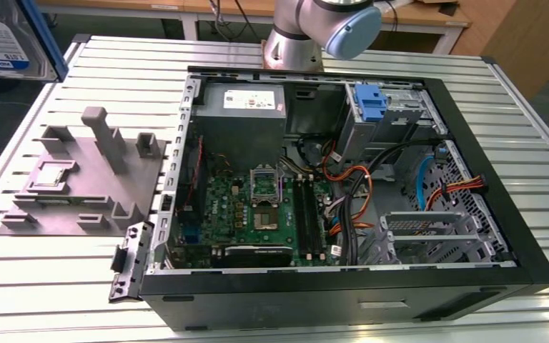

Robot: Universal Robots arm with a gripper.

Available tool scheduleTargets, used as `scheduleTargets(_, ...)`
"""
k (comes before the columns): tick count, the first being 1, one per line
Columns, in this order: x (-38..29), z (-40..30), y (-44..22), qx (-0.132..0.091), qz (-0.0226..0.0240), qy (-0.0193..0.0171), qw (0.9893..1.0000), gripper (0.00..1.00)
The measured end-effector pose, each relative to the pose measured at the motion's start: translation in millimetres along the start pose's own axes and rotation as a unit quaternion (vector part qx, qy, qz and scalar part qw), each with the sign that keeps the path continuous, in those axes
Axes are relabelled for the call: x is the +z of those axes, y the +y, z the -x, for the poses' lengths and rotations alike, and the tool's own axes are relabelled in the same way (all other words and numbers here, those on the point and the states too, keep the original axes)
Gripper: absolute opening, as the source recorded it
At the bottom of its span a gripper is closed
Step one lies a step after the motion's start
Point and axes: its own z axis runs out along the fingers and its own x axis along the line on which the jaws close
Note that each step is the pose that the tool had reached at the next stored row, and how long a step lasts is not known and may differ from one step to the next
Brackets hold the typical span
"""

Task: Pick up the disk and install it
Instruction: 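Pick up the disk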

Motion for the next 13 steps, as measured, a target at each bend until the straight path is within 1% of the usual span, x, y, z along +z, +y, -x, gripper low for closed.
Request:
scheduleTargets(6,-0.1,-0.5,0.0,0.0,0.0,0.0,1.0,0.37)
scheduleTargets(11,-3.5,-0.4,0.1,0.0,0.0,0.0,1.0,0.37)
scheduleTargets(13,-3.8,-0.4,0.1,0.0,0.0,0.0,1.0,0.37)
